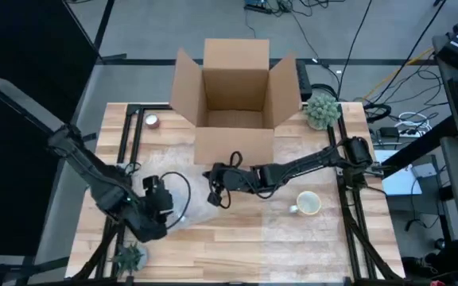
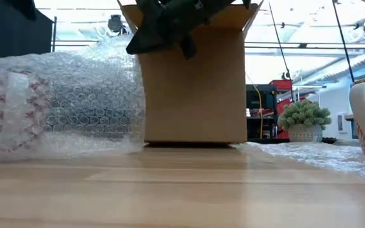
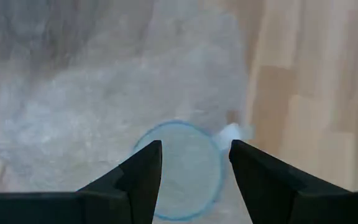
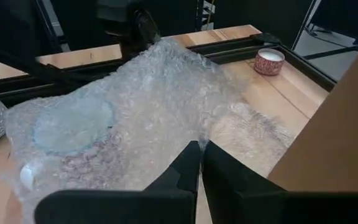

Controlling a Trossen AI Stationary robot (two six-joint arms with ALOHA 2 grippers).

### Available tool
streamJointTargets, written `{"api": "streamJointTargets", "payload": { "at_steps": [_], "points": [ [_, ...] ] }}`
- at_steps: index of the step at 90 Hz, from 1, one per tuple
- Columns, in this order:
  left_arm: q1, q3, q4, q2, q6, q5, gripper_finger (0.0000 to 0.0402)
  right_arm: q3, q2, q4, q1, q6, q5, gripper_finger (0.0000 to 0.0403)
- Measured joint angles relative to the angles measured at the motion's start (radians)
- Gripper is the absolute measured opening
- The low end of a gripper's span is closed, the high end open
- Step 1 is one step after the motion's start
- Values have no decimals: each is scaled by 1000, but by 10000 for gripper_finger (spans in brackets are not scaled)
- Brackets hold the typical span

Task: Wrap mug
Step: Wrap the red cup with the left transparent bubble wrap

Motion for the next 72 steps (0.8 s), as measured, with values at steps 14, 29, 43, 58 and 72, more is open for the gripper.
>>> {"api": "streamJointTargets", "payload": {
  "at_steps": [14,29,43,58,72],
  "points": [
    [34,-105,83,5,6,39,180,0,0,0,8,3,0,0],
    [66,-198,144,5,13,92,180,0,0,-2,16,-3,0,0],
    [95,-282,297,4,64,159,180,0,0,-3,19,-3,-4,0],
    [119,-312,372,3,105,186,180,0,1,-3,23,0,-41,0],
    [133,-327,411,2,137,210,180,0,1,-3,32,-1,-78,13]
  ]
}}
